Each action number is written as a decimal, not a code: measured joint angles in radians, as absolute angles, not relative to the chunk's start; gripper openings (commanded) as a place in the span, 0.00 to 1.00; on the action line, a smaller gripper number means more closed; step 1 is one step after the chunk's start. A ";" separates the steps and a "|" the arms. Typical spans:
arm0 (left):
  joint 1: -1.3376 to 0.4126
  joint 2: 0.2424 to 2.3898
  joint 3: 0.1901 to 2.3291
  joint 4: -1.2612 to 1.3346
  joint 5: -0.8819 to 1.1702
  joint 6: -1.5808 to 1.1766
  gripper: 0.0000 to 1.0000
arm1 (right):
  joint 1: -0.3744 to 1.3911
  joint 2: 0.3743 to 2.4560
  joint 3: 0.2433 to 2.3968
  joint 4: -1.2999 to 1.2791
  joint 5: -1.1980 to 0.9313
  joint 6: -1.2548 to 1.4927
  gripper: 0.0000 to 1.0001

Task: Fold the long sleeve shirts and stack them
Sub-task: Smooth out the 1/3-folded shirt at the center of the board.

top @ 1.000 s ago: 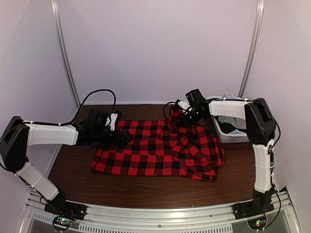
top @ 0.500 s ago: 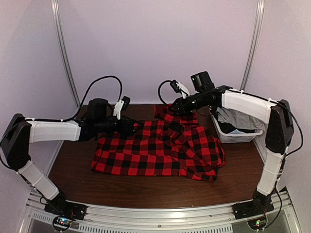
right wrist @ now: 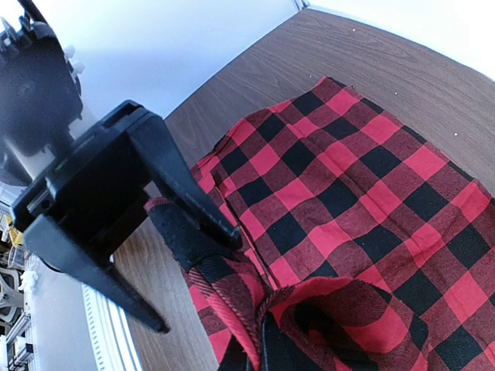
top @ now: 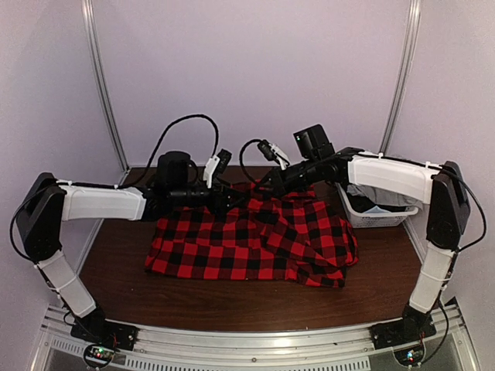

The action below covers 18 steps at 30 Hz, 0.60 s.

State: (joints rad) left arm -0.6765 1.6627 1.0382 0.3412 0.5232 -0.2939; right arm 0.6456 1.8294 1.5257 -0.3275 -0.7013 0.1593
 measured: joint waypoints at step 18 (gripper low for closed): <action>-0.674 1.598 1.089 0.179 0.521 -0.447 0.00 | 0.641 1.689 1.323 -0.279 -0.538 0.201 0.71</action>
State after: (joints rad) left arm -0.6743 1.5978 1.0885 0.1795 0.5205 -0.4465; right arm 0.6415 1.6894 1.3231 -0.2794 -0.5377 0.2008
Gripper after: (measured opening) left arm 0.022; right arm 0.675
